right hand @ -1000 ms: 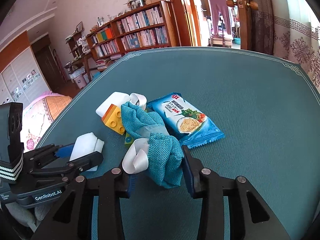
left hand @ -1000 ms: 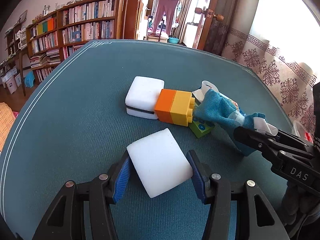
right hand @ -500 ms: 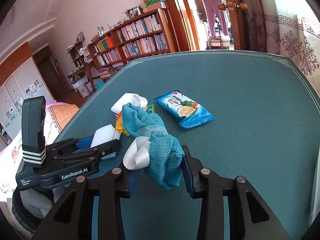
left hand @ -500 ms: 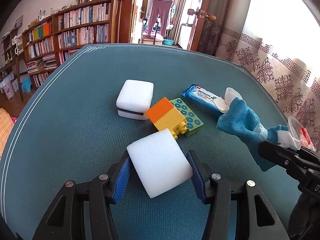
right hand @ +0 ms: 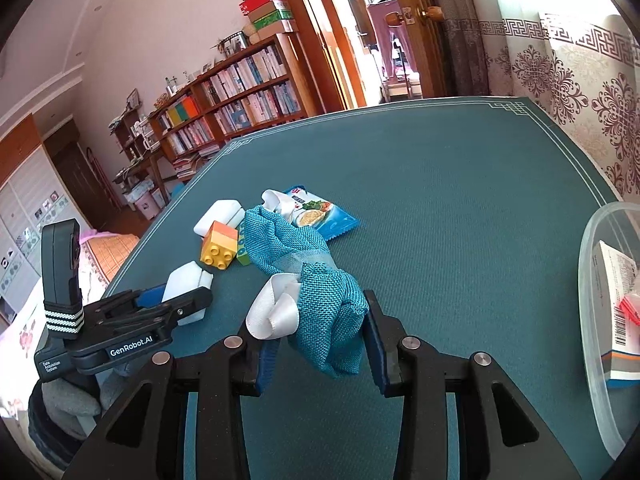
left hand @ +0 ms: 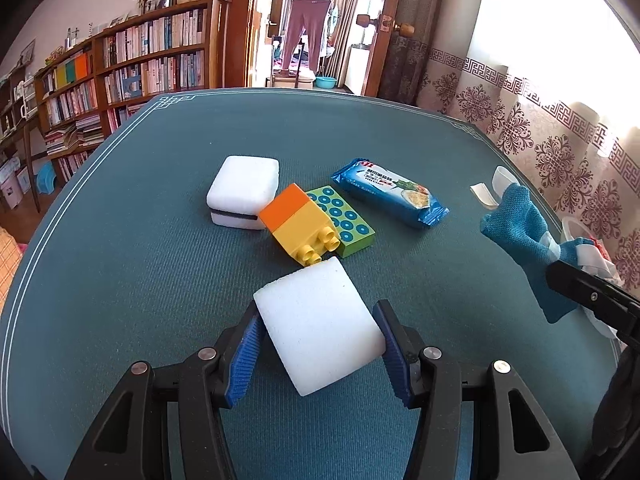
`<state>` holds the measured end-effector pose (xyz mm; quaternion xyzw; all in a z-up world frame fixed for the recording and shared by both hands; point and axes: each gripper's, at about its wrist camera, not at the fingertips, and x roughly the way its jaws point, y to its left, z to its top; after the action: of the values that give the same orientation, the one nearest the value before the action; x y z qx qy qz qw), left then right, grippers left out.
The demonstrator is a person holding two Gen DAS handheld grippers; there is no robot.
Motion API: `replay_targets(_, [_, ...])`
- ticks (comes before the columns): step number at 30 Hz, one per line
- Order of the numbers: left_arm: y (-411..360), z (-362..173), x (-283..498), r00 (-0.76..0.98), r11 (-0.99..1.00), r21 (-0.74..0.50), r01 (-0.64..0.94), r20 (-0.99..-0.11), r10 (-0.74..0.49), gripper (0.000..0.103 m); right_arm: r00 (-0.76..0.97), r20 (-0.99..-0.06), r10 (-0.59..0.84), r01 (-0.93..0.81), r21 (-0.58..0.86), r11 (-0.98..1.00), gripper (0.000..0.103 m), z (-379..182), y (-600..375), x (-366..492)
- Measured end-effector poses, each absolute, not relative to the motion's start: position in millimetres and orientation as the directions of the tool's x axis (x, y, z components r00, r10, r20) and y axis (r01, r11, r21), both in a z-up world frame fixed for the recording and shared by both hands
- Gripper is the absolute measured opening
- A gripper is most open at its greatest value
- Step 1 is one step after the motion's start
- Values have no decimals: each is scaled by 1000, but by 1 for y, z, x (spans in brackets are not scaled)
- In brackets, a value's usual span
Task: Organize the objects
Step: 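Grasp the blue cloth with white bottle with the right gripper while the left grasps the white sponge, then carry the blue cloth into the clear bowl and open the right gripper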
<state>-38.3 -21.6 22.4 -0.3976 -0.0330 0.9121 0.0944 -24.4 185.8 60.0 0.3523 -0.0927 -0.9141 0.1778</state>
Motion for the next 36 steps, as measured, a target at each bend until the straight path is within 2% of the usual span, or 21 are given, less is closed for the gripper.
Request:
replay_targets(26, [44, 38, -33, -650, -954, -118, -277, -708, 276, 58, -836, -541, -90, -57, 247, -967, 39, 106, 325, 7])
replay_targets(36, [67, 40, -30, -636, -940, -109, -323, -711, 300, 58, -829, -556, 60, -199, 192, -961, 39, 111, 386, -10])
